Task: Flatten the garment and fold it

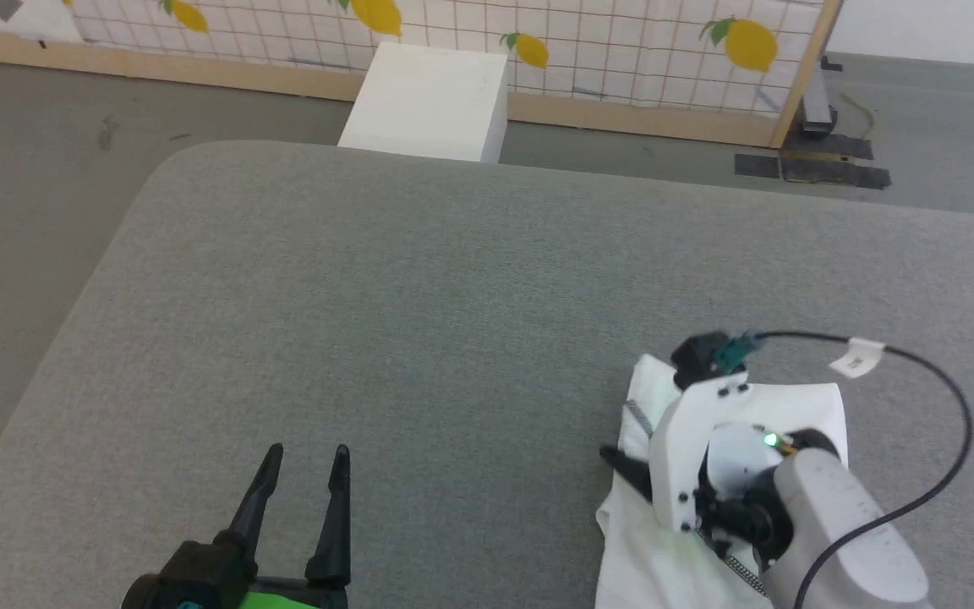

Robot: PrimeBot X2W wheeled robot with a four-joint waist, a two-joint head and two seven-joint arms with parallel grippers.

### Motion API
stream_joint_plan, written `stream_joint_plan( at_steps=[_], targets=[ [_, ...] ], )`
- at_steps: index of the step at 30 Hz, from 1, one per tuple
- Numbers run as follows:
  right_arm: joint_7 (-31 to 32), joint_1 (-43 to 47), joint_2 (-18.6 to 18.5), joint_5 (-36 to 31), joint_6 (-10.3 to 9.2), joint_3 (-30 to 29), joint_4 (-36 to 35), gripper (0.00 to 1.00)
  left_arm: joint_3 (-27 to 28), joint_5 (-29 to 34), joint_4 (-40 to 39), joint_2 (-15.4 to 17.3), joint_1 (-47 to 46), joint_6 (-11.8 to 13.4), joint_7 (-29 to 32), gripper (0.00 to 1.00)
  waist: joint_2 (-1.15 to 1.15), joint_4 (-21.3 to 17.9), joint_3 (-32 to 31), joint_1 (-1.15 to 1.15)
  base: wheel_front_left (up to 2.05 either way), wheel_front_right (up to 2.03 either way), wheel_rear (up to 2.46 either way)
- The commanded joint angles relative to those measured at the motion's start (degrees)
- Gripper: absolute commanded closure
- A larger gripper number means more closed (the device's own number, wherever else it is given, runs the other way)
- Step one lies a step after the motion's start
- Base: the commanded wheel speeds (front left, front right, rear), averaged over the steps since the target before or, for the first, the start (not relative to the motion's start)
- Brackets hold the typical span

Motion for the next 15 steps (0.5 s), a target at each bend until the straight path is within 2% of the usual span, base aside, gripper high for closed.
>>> stream_joint_plan(
  at_steps=[1,5,9,12,15],
  targets=[
    [-0.45,-0.59,-0.16,1.35,-0.08,-0.71,-2.42,0.00,0.35,-0.03,-0.05,-0.22,-0.23,-0.22,-0.22,0.00,0.00,-0.95,-0.24,0.00,0.00,0.00,0.00],
    [-1.80,1.87,-2.96,2.87,-0.08,-4.63,-11.09,0.00,0.86,0.14,-0.54,-0.26,0.22,-0.18,-0.22,0.00,0.00,-2.59,-0.23,0.00,0.00,0.00,0.00],
    [-1.68,6.55,-6.94,1.21,-0.08,-10.34,-18.87,0.00,1.22,0.36,-0.93,-0.23,0.38,-0.24,-0.22,0.00,0.00,-4.12,0.20,0.00,0.00,0.00,0.00],
    [0.72,11.12,-7.94,0.66,-0.08,-15.46,-23.54,0.00,1.56,0.50,-1.25,-0.24,0.42,-0.22,-0.22,0.00,0.00,-5.23,0.78,0.00,0.00,0.00,0.00],
    [3.14,15.24,-7.37,0.53,-0.08,-19.33,-26.90,0.00,1.53,0.59,-1.36,-0.31,0.27,-0.27,-0.22,0.00,0.00,-5.89,1.36,0.00,0.00,0.00,0.00]
  ],
)
